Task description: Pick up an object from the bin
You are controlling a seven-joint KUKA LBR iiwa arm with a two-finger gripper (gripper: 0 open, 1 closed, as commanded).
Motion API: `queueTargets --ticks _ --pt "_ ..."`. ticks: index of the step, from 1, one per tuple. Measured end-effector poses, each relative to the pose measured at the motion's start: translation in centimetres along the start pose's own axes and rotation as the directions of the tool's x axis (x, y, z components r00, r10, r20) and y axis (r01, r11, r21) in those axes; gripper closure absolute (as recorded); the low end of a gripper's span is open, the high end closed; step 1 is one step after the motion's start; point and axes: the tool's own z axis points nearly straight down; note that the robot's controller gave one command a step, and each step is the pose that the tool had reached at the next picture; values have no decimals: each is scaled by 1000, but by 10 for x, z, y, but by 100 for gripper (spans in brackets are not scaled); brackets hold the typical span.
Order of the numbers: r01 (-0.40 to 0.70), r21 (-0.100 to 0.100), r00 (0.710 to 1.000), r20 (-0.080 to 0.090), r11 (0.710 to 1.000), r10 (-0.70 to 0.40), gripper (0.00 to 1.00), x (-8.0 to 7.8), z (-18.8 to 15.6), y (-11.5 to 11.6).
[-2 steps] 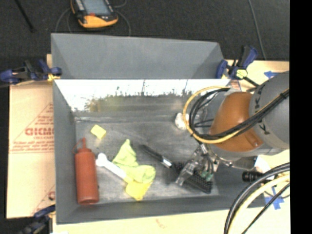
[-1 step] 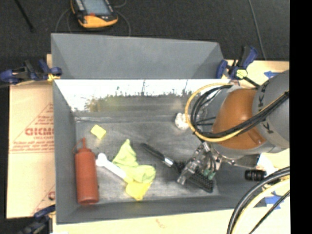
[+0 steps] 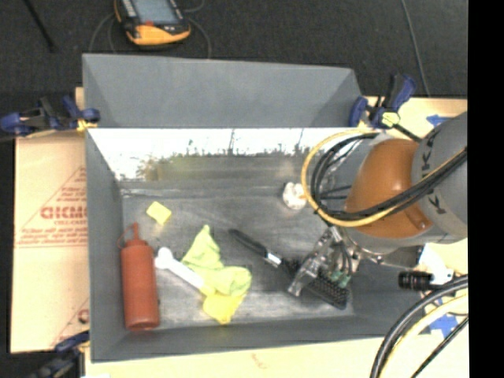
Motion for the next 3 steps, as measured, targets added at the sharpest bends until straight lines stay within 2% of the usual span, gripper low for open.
queueTargets --ticks 3 --pt "3 0 1000 0 1000 -3 100 0 -24 0"
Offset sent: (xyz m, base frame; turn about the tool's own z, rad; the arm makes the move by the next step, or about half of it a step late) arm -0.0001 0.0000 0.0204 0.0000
